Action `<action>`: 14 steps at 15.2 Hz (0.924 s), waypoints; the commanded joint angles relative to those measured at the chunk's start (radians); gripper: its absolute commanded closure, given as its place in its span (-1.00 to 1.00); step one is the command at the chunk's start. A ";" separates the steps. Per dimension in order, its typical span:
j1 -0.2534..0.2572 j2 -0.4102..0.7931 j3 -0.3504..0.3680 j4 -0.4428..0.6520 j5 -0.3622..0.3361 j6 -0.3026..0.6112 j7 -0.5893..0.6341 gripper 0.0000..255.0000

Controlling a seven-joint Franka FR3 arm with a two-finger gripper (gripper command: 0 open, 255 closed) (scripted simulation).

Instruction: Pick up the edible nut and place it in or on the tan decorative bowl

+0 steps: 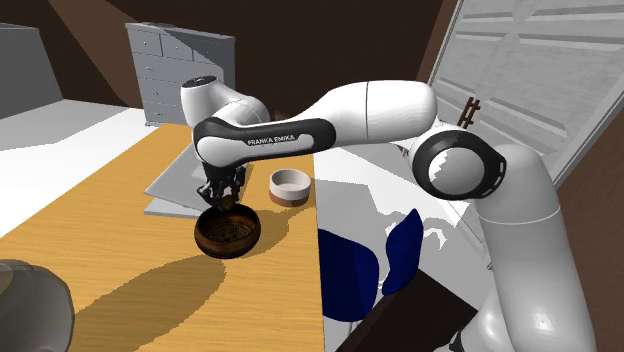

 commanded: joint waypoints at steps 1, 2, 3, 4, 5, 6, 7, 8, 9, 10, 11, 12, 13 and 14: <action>-0.002 0.002 -0.001 -0.024 -0.002 0.025 0.006 1.00; -0.003 0.004 -0.001 -0.033 -0.004 0.036 0.009 1.00; -0.003 0.008 -0.002 -0.041 -0.005 0.047 0.011 1.00; -0.004 0.011 -0.003 -0.049 -0.007 0.058 0.014 1.00; -0.004 0.014 -0.004 -0.057 -0.009 0.069 0.017 1.00; -0.005 0.018 -0.005 -0.064 -0.011 0.080 0.019 1.00; -0.005 0.022 -0.006 -0.071 -0.012 0.090 0.022 1.00; -0.005 0.030 -0.008 -0.083 -0.016 0.109 0.027 1.00; -0.005 0.030 -0.008 -0.083 -0.016 0.109 0.027 1.00; -0.005 0.030 -0.008 -0.084 -0.016 0.109 0.027 1.00; -0.005 0.030 -0.008 -0.083 -0.016 0.109 0.027 1.00; -0.005 0.030 -0.008 -0.083 -0.016 0.109 0.027 1.00; -0.005 0.030 -0.008 -0.083 -0.016 0.109 0.027 1.00; -0.005 0.030 -0.008 -0.083 -0.016 0.109 0.027 1.00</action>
